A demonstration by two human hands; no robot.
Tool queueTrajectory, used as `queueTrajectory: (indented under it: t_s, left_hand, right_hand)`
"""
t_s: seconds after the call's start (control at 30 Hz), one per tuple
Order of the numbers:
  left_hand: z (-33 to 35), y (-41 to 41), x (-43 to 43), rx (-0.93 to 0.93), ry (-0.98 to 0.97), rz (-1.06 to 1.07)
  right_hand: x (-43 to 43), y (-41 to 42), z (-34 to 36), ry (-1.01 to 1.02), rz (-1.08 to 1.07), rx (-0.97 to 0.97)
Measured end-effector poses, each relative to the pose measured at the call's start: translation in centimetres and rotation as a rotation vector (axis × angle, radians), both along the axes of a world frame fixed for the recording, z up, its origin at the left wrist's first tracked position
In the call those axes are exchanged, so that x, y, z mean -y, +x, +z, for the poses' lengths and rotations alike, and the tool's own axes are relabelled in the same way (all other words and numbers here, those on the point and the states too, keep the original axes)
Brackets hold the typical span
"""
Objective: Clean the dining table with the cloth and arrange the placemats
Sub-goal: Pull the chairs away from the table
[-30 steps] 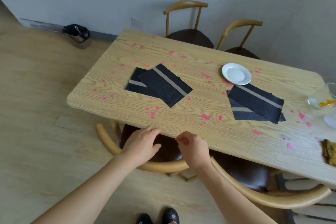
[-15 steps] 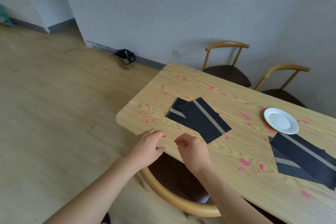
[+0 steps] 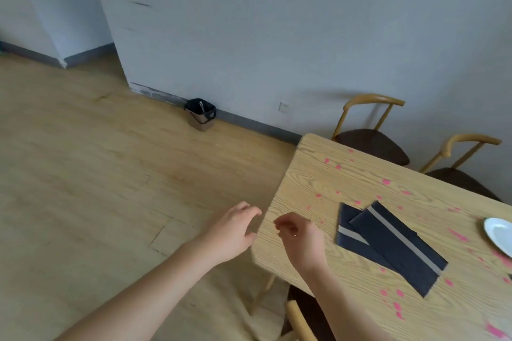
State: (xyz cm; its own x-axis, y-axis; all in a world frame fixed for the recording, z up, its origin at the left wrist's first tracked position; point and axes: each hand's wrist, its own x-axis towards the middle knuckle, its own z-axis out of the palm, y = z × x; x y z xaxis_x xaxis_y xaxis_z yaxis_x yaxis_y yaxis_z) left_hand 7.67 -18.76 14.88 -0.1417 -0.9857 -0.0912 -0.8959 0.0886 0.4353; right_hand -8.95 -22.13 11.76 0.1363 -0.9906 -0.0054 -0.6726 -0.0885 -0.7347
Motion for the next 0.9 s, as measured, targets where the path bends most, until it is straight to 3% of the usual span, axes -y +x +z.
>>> queueTrajectory:
  t_s: [0.23,0.43,0.53,0.9]
  left_hand:
    - [-0.5,7.9,4.4,0.005,0.012,-0.007]
    - [-1.5,14.1,12.2,0.066,0.022,-0.057]
    - [-1.5,16.9,18.0,0.085,0.041,-0.070]
    - [1.1,17.6,38.3,0.211,0.003,-0.252]
  right_hand:
    - [3.8,8.4,0.2,0.052,-0.026,-0.063]
    - [12.7,13.6,-1.5,0.136,0.002,-0.210]
    - [18.0,16.0,-2.6,0.211,0.029,-0.179]
    - [34.4,16.1,-0.9,0.235,-0.144,-0.150]
